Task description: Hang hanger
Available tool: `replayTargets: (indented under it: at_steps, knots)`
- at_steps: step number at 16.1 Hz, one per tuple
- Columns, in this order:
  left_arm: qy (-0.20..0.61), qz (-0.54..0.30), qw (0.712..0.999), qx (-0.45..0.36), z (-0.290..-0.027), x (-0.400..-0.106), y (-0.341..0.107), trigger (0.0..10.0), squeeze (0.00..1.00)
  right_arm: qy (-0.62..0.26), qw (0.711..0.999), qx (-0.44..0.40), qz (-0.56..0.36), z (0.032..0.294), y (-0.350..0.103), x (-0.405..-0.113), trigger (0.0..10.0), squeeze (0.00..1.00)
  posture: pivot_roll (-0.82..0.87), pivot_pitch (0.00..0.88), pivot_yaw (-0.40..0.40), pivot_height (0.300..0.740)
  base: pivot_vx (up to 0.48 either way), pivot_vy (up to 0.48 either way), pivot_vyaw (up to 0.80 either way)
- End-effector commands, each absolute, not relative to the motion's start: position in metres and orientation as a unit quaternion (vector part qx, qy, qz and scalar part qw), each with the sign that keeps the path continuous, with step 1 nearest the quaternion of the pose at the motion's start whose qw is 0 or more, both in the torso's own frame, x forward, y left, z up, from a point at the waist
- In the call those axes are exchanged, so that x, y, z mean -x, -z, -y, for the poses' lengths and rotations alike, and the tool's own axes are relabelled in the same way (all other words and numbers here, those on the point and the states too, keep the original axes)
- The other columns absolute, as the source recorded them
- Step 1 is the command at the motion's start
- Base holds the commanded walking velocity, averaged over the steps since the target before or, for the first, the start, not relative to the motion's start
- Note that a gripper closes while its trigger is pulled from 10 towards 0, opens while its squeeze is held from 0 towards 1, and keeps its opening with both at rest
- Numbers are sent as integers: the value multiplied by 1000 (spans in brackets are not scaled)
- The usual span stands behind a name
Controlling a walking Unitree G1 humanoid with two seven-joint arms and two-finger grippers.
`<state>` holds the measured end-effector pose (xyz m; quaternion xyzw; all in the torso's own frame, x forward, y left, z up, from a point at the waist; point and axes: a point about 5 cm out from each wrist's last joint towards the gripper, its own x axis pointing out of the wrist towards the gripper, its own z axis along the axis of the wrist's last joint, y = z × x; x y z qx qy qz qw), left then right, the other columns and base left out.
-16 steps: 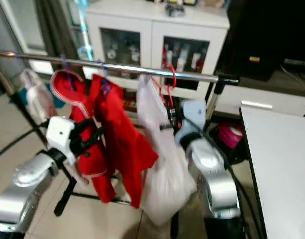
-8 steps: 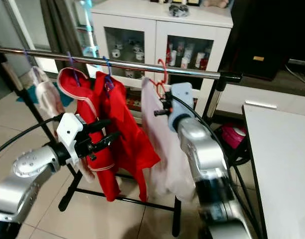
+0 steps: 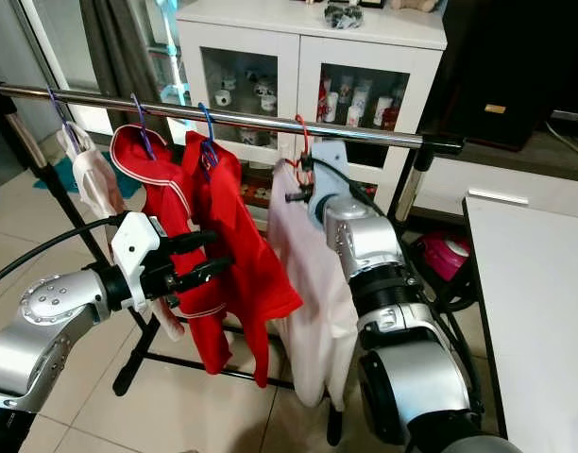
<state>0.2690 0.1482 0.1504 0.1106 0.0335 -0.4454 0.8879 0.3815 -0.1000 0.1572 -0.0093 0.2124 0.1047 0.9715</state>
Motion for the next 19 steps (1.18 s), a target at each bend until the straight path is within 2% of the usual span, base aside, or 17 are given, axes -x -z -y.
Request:
replayTargets:
  at_steps: [1,3,4,5,9,13,14,15,19]
  knots:
    - [451,-36,885,-113,-148,-270,-151,10000,0,-109,963,12,-248,99,-148,-380,10000,0,-55,0,2,740,0,0,0]
    - [451,-38,885,-114,-149,-269,-151,10000,0,-110,960,13,-257,99,-143,-378,10000,0,-58,0,6,740,0,0,0]
    - [451,-38,884,-114,-149,-269,-151,10000,0,-110,961,9,-255,101,-142,-378,10000,267,-59,0,8,740,0,0,0]
    - [451,-39,885,-113,-149,-269,-151,10000,0,-108,963,5,-247,103,-144,-380,10000,1000,-62,0,11,740,0,0,0]
    - [440,-49,889,-116,-158,-266,-148,10000,0,-115,972,-2,-204,112,-166,-386,10000,1000,-71,0,19,740,0,0,0]
    - [434,-70,889,-126,-167,-260,-142,10000,0,-160,964,23,-211,117,-176,-388,10000,988,-73,0,14,740,0,0,0]
    - [434,-79,888,-131,-170,-258,-139,10000,0,-169,962,29,-213,117,-177,-388,10000,318,-75,0,14,740,0,0,0]
    - [433,-87,887,-134,-173,-256,-136,10000,0,-170,962,32,-210,118,-180,-390,10000,0,-76,0,13,740,0,0,0]
    - [433,-104,884,-144,-177,-251,-129,10000,0,-173,962,37,-207,119,-189,-394,10000,0,-75,0,4,740,0,0,0]
